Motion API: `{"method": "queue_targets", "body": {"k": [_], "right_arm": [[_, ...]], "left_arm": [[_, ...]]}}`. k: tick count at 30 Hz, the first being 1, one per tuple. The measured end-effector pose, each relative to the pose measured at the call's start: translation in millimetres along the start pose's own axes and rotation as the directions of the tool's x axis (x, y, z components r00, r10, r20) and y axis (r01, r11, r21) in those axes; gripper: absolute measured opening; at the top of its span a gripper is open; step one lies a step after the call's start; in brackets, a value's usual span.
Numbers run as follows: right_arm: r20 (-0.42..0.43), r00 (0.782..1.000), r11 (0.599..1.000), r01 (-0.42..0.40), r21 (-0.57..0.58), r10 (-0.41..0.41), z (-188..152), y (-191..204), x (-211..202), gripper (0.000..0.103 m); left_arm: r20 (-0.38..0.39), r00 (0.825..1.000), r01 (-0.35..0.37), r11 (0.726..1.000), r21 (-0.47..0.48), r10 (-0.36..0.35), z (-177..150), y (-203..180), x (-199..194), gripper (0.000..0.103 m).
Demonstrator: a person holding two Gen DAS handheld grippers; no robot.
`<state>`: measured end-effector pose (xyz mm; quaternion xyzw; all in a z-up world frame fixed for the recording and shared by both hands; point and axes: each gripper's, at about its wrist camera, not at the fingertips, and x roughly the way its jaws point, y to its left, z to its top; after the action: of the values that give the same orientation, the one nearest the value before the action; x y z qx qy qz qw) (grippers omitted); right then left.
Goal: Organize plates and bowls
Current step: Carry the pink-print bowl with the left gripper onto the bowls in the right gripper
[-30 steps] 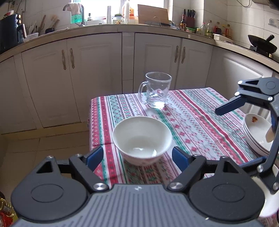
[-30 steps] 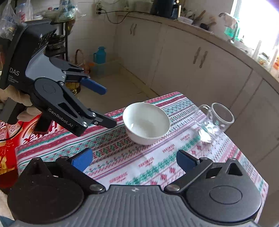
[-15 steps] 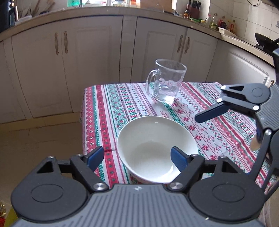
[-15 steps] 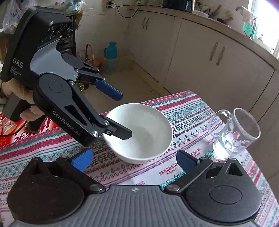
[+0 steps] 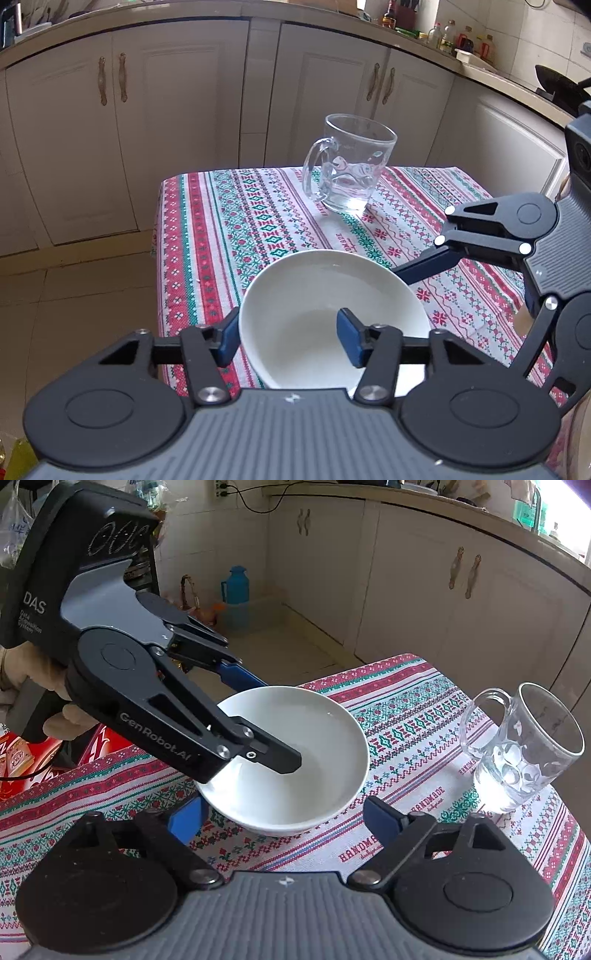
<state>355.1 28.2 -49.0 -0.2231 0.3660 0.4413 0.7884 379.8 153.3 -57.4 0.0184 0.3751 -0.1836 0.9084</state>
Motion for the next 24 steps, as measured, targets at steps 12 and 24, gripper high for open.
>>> {"method": "queue_targets", "body": {"k": [12, 24], "right_arm": [[0.004, 1.000, 1.000, -0.009, -0.001, 0.009, -1.0, 0.6, 1.7, 0.086], [0.005, 1.000, 1.000, -0.015, 0.010, 0.015, -0.3, -1.2, 1.3, 0.085]], "left_arm": [[-0.003, 1.000, -0.009, 1.000, 0.028, 0.009, 1.3, 1.7, -0.7, 0.045], [-0.004, 1.000, -0.023, 0.997, 0.072, 0.023, 1.7, -1.6, -0.5, 0.045]]}}
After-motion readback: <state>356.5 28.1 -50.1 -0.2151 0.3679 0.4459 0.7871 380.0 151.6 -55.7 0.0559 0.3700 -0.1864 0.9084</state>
